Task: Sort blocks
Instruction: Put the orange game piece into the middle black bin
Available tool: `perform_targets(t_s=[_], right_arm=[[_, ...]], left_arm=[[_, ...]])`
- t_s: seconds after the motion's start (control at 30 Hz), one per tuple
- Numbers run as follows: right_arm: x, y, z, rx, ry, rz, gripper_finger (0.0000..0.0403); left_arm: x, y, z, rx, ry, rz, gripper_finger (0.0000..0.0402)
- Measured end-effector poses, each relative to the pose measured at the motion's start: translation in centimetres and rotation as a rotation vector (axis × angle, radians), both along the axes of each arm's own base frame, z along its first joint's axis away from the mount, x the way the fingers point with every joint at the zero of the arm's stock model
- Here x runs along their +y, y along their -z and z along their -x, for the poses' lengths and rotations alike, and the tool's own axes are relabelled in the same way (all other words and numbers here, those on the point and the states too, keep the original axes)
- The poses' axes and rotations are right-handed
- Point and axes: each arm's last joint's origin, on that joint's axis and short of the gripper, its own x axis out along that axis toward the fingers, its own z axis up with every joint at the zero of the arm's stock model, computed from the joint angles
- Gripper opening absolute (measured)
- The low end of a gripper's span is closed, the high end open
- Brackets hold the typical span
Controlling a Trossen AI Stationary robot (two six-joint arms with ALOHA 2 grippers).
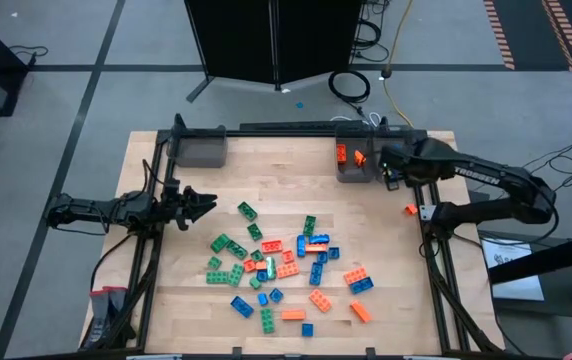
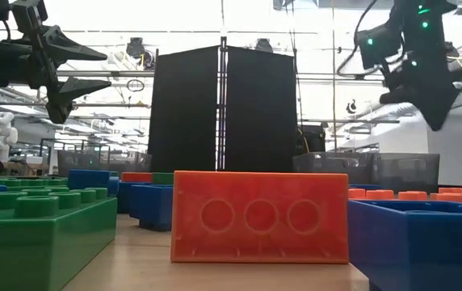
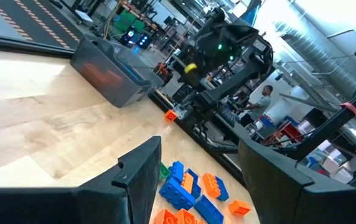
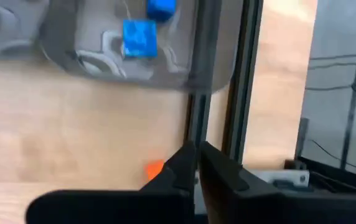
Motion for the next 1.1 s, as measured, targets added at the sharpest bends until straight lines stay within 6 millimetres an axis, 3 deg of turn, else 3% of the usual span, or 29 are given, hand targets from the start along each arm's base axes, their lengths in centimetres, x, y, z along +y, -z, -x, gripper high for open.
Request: perform_targets(t_s=[0.17, 0.27, 0.6, 0.77, 1.1], right_arm=[[1.4, 3.0, 0.6, 0.051, -0.002, -0.128, 0.0002], [1.3, 3.1, 0.0, 0.005, -0.020, -0.102, 0.0001], [1.4, 4.1, -0.8, 0.083, -0.051, -0.158, 0.0000], [1.2, 5.1, -1.5, 0.162, -0.106, -0.210, 0.0000], [0.8, 7.8, -2.9, 0.314, -0.049, -0.289, 0.0000]], left_arm=[[0.0, 0.0, 0.0, -0.001, 0.000, 0.005, 0.0215], [0.0, 0.0, 0.0, -0.001, 0.000, 0.005, 0.0215], [0.0, 0.0, 0.0, 0.000, 0.000, 0.006, 0.0215], [0.0, 0.0, 0.0, 0.000, 0.000, 0.006, 0.0215], [0.0, 0.0, 0.0, 0.001, 0.001, 0.008, 0.0215]])
